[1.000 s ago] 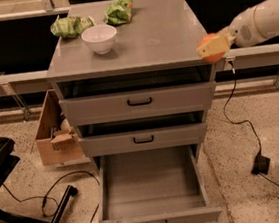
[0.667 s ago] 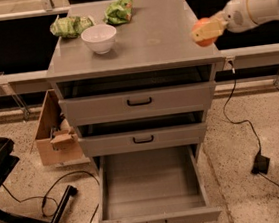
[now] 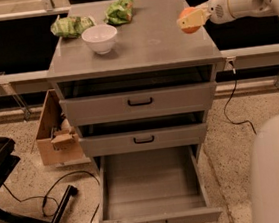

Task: Pick orange from bottom drawer and place on counter

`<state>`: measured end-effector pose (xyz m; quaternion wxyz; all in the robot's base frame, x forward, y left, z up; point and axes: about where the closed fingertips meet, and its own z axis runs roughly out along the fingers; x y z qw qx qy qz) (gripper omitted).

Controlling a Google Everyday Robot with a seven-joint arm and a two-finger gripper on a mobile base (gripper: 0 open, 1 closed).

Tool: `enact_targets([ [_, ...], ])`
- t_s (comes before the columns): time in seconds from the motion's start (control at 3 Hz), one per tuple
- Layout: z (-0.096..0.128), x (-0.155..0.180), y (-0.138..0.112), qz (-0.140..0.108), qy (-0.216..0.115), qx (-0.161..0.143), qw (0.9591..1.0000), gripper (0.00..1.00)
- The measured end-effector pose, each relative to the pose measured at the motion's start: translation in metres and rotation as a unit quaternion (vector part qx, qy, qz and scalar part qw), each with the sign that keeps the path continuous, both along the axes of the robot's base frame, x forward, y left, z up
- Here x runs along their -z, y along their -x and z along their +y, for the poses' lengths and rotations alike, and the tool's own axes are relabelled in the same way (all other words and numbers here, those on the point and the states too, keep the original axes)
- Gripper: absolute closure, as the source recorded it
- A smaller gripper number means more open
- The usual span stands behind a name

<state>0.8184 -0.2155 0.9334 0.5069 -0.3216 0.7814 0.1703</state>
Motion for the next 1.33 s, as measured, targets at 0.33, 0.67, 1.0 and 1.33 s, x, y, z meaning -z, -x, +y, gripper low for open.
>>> enact_targets([
  [0.33,0.005,-0.01,-0.029,-0.036,-0.023,0.001,0.9991,1.0],
  [0.67,0.017,-0.008,-0.048,-0.048,-0.027,0.0,0.9985,1.0],
  [1.0,0.044,0.031,-0.063,-0.007,0.003,-0.004,1.0,1.0],
  [1.33,0.058,0.078,-0.067,0.05,0.042,-0.002,0.9979,1.0],
])
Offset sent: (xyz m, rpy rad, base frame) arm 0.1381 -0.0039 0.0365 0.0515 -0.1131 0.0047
